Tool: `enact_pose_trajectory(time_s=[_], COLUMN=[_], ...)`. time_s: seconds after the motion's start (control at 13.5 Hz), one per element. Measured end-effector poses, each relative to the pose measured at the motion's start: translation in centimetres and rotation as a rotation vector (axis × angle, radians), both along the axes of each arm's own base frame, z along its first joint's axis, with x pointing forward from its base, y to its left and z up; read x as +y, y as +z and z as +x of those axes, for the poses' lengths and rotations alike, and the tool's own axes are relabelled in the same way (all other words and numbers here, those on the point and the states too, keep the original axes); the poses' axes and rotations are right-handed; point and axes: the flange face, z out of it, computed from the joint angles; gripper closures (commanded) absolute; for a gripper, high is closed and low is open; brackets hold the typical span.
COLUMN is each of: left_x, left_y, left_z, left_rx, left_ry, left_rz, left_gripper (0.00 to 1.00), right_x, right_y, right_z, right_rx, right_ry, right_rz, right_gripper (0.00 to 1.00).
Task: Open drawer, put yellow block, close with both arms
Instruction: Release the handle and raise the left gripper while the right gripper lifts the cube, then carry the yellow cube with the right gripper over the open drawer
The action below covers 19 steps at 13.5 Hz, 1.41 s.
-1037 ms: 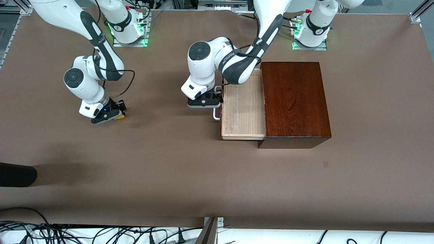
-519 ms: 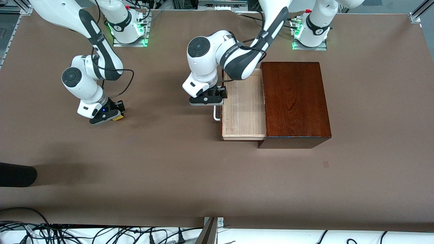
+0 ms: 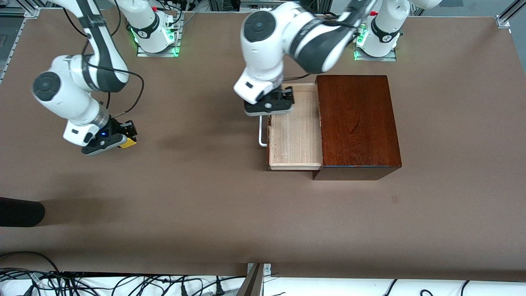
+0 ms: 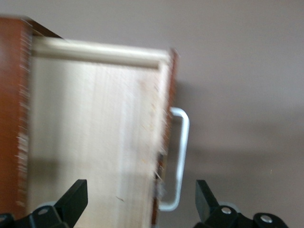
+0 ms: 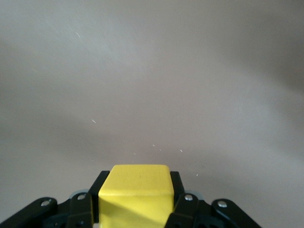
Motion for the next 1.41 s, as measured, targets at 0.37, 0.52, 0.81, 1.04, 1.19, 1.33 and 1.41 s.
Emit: enact_pose_trajectory(time_s=[0.37,0.52,0.81,1.04,1.19,1.33,1.41], left_x=[13.0,18.4,28.3,34.5,37.8,40.5,41.6], left_y=[7.3,9.8,12.3,12.8,12.7,12.4,12.4], left_z=[5.3,5.8,5.6,5.3,5.4,5.8,5.9], left_rx=[0.020,0.015,0.023,0.030,0.037,0.044,0.047], left_ry=[-0.010,-0.025,-0.083,-0.114,-0.124,-0.113,-0.100], left_rz=[-0.026,-0.027,-0.015,-0.010,-0.009,-0.033,-0.048], left_gripper=[0.00,0.00,0.00,0.00,0.00,0.00,0.00], right_x=[3.4,5.6,12.5,18.2,22.1,25.6,27.2], right_y=[8.1,10.0,13.1,14.9,15.3,15.2,15.1], right_z=[2.6,2.8,2.2,1.0,-0.1,-1.1,-1.6], right_rx=[0.025,0.025,0.021,0.017,0.010,0.008,0.013], right_ry=[0.012,0.003,0.018,0.072,0.104,0.116,0.124], right_rz=[0.050,0.058,0.069,0.074,0.059,0.034,0.024], right_gripper=[0.92,0.92,0.92,0.92,0.92,0.92,0.92])
